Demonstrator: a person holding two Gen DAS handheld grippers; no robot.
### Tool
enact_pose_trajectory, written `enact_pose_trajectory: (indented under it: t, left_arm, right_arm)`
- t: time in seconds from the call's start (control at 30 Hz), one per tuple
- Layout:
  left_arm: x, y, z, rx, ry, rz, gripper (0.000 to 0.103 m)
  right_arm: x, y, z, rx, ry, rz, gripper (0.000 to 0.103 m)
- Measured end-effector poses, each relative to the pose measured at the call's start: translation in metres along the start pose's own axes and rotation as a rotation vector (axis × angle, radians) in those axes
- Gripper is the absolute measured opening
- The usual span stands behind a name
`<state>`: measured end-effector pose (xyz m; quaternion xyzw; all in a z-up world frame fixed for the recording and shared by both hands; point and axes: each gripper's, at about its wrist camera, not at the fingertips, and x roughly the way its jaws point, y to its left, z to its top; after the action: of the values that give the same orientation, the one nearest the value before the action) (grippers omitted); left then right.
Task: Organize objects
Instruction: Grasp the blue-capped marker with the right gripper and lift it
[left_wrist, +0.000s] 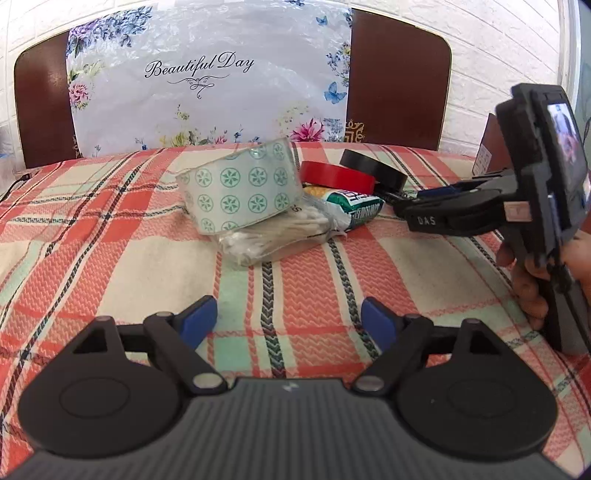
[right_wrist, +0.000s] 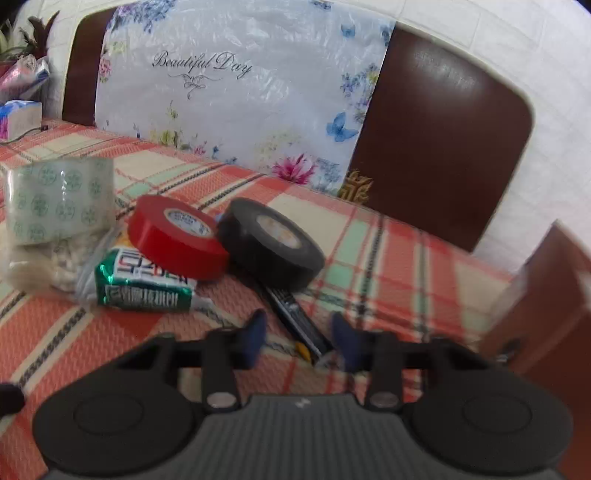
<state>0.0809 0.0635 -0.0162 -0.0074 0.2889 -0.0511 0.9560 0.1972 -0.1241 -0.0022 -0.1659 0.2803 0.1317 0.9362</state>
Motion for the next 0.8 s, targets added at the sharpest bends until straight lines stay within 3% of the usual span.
enact_pose_trajectory:
  t: [0.07, 0.17, 0.37, 0.4, 0.5, 0.57, 0.63, 0.7, 0.73, 0.8]
  left_arm:
    - [0.001, 0.001, 0.0, -0.007, -0.002, -0.007, 0.086]
    - [-0.002, -0.002, -0.002, -0.003, -0.002, -0.001, 0.087]
    - [-0.003, -0.012, 0.002, 0.03, 0.037, 0.03, 0.087]
    - [-0.005, -0.015, 0.006, 0.006, 0.064, 0.006, 0.087]
    - [-0.012, -0.034, 0.023, -0.123, 0.155, -0.256, 0.084]
    - [-0.006, -0.061, 0.033, -0.158, 0.245, -0.375, 0.083]
    - [0.011, -0.089, 0.037, -0.16, 0.362, -0.394, 0.081]
    - [0.021, -0.109, 0.04, -0.152, 0.375, -0.358, 0.079]
    - [0.024, -0.119, 0.042, -0.133, 0.378, -0.366, 0.072]
    - [0.03, -0.135, 0.043, -0.098, 0.383, -0.363, 0.034]
  right_arm:
    - [-0.01, 0.001, -0.004, 0.0, 0.009, 0.032, 0.02]
    - [-0.047, 0.01, -0.035, -0.028, -0.003, 0.045, 0.018]
    - [-0.133, -0.005, -0.093, 0.132, 0.041, 0.153, 0.018]
    - [-0.144, -0.009, -0.1, 0.165, 0.051, 0.173, 0.018]
    - [-0.163, -0.026, -0.114, 0.275, 0.071, 0.234, 0.018]
    - [-0.159, -0.041, -0.116, 0.396, 0.093, 0.29, 0.018]
    - [-0.154, -0.055, -0.121, 0.522, 0.107, 0.354, 0.018]
    - [-0.148, -0.066, -0.128, 0.624, 0.109, 0.418, 0.018]
    - [-0.145, -0.073, -0.132, 0.672, 0.112, 0.452, 0.018]
    - [-0.14, -0.082, -0.14, 0.749, 0.108, 0.509, 0.018]
